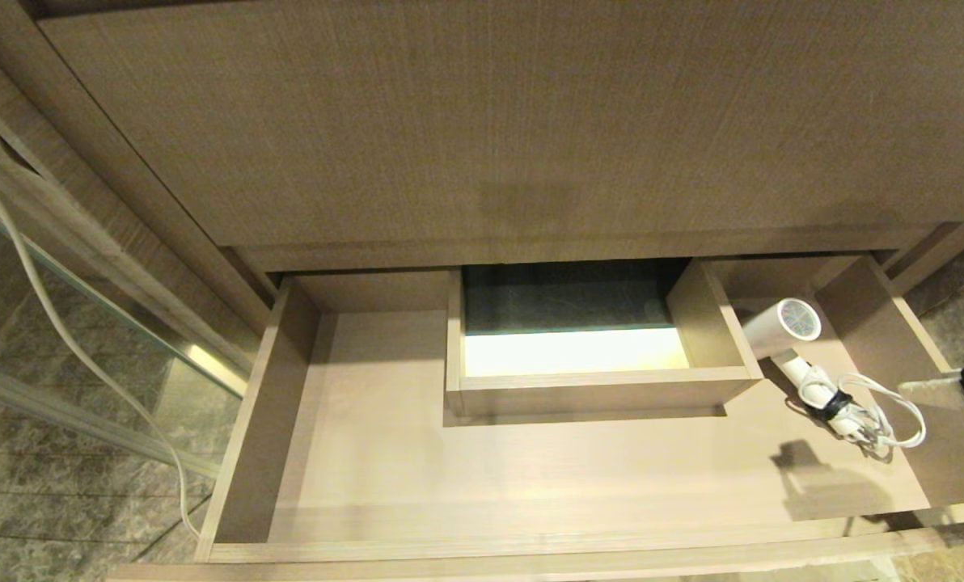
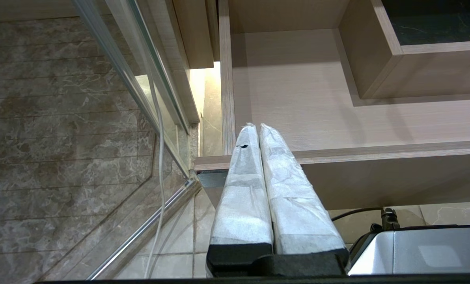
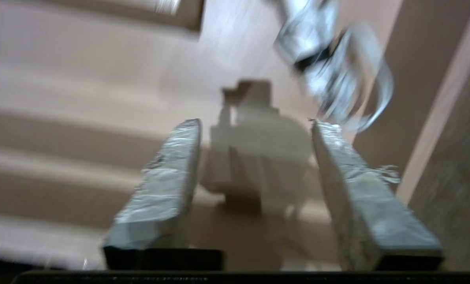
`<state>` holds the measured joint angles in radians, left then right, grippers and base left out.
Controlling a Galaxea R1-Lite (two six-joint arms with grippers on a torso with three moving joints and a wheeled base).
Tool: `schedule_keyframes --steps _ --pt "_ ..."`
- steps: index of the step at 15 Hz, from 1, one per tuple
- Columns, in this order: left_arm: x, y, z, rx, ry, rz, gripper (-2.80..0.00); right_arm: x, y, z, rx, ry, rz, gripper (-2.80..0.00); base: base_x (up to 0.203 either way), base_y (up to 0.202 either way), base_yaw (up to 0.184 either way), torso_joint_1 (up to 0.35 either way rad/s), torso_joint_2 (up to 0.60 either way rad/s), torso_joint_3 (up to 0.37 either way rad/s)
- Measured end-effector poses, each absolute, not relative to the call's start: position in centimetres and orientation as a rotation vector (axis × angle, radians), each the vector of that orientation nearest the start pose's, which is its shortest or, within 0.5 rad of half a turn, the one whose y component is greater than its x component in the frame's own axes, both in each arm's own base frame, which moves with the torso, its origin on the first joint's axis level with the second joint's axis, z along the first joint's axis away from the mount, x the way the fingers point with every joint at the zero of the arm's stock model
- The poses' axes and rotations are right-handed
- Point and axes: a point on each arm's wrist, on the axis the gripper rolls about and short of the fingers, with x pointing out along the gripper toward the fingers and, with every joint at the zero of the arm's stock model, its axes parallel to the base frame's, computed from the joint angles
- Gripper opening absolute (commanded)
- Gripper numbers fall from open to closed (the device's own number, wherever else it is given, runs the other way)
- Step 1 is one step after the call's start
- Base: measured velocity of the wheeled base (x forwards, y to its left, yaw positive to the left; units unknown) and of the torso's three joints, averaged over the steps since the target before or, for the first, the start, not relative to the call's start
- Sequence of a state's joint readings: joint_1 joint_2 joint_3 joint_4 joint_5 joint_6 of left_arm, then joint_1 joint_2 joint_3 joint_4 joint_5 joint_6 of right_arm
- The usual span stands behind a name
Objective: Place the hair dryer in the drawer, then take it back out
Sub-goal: Close the drawer
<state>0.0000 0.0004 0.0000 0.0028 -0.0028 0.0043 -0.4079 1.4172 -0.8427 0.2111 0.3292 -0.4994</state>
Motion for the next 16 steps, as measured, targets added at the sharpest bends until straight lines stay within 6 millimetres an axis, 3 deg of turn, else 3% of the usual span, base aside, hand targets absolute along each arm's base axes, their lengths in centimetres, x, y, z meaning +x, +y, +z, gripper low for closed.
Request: schedule_keyframes --steps 3,8,16 --pt "-2.3 0.0 7.5 0.005 0.004 -0.003 -2.8 17.2 -6.9 18.1 -0.228 0.846 0.025 -2.8 0.0 0.0 0.0 0.0 0.0 0.0" --pt "-2.3 0.0 7.5 0.004 0.003 -0.003 -2.8 15.2 -6.8 15.7 -0.316 1.084 0.066 -2.8 0.0 0.0 0.0 0.0 0.0 0.0" --pt "-2.3 0.0 7.5 0.005 0.004 -0.003 -2.8 15.8 -7.5 12.8 -0.324 1.31 0.123 -2.8 0.0 0.0 0.0 0.0 0.0 0.0"
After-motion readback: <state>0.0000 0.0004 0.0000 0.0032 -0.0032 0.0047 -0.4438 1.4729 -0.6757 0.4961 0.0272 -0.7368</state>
